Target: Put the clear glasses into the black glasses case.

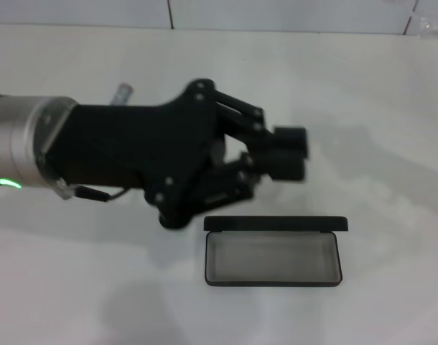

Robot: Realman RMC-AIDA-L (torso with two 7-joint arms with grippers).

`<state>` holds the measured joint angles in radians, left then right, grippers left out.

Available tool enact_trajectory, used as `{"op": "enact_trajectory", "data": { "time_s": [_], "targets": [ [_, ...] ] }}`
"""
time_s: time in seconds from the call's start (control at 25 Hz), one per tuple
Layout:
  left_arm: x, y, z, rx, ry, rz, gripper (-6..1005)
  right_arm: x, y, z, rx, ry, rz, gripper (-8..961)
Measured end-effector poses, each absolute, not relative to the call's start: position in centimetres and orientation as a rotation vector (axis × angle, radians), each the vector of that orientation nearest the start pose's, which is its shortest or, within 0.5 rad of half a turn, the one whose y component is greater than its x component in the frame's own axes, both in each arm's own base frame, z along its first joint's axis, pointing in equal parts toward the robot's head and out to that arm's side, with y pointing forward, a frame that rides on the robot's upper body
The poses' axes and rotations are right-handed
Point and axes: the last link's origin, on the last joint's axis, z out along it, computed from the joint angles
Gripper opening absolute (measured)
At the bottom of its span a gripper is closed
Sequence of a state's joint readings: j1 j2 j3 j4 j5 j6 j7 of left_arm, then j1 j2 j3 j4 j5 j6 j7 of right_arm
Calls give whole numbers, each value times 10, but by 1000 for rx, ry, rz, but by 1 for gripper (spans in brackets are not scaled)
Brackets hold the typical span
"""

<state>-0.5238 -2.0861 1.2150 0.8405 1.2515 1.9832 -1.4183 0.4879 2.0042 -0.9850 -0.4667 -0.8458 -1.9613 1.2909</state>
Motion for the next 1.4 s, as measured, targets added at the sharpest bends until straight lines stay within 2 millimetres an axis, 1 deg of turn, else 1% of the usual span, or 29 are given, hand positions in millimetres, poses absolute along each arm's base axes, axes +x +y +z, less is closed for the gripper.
{"op": "enact_trajectory", "data": {
  "time_s": [0.12,0.24,0.4,0.52,0.72,1.12,1.4],
  "targets": [
    [-114,271,15,-2988,177,-1726,79,198,312,82,-2123,203,1907,51],
    [-100,268,13,-2972,271,-1800,79,191,318,71,-2174,219,1877,51],
    [-92,272,16,-2934,305,-1844,78,178,324,54,-2253,211,1842,51],
    [-90,278,17,-2896,274,-1844,77,171,329,43,-2305,220,1805,51],
    [-91,289,14,-2839,164,-1790,82,164,332,32,-2358,204,1753,51],
    [-92,307,14,-2771,43,-1714,83,159,340,27,-2386,210,1705,50],
    [-98,317,17,-2713,-44,-1697,84,152,345,19,-2446,190,1647,50]
  ]
}}
